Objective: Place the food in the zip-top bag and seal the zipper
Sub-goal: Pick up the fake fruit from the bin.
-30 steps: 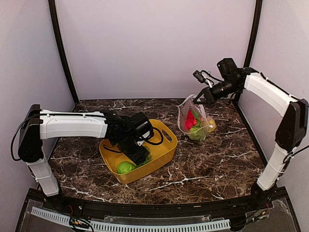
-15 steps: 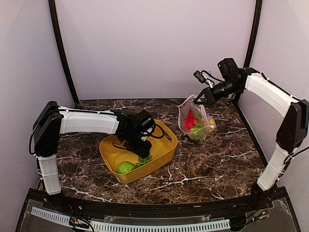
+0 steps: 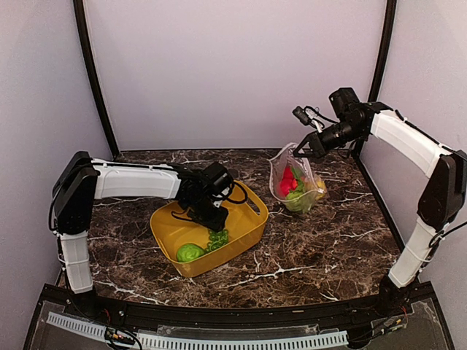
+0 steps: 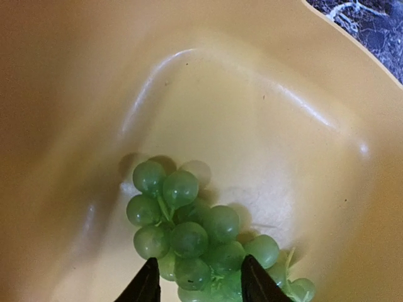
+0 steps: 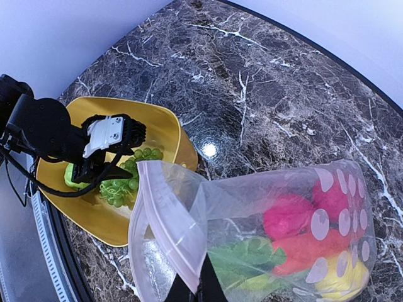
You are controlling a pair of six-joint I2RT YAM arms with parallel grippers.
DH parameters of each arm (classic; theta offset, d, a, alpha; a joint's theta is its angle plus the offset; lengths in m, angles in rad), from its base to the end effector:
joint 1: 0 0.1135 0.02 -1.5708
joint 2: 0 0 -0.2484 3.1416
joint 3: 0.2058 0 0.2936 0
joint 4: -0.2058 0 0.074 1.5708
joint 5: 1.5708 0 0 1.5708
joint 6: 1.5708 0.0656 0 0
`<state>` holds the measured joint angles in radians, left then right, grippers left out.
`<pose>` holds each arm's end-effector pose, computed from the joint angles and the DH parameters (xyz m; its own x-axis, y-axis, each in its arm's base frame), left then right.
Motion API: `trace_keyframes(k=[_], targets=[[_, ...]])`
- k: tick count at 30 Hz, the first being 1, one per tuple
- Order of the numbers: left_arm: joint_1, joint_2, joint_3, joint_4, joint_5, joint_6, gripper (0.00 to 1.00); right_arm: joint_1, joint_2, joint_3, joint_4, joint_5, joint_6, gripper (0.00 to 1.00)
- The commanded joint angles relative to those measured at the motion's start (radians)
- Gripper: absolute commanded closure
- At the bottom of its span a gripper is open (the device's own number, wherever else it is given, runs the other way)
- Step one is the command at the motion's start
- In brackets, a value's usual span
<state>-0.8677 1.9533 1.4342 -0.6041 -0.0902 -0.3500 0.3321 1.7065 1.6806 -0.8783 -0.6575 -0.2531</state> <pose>0.2970 -0.3412 0.1279 -0.7994 0.4150 -0.4344 0.4901 0.8687 -0.0721 0.3843 0.1749 0.3132 -0.5652 -0.4046 -0.7189 -0.7817 0.5410 0.3102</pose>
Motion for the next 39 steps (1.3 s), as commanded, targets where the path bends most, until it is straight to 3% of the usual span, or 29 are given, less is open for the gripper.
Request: trace_keyframes(k=[1,12,17,22,39], targets=[[0.007,0.025,0.036,-0.049,-0.045,-0.007,0.53,-0.001,-0.041,-0.017,0.012,0.005,-0.006,1.00],[0.009,0.069,0.038,-0.043,-0.035,-0.003,0.63,-0.001,-0.035,-0.016,0.012,-0.001,-0.005,1.00],[0.010,0.070,0.058,-0.042,-0.030,0.007,0.84,-0.001,-0.040,-0.019,0.012,0.004,-0.005,1.00],[0.009,0.035,0.110,-0.076,-0.054,0.017,0.97,-0.001,-0.046,-0.016,0.011,0.010,-0.005,1.00],[-0.002,-0.219,0.163,-0.030,-0.039,0.044,0.99,-0.001,-0.048,0.008,-0.003,0.019,-0.007,1.00]])
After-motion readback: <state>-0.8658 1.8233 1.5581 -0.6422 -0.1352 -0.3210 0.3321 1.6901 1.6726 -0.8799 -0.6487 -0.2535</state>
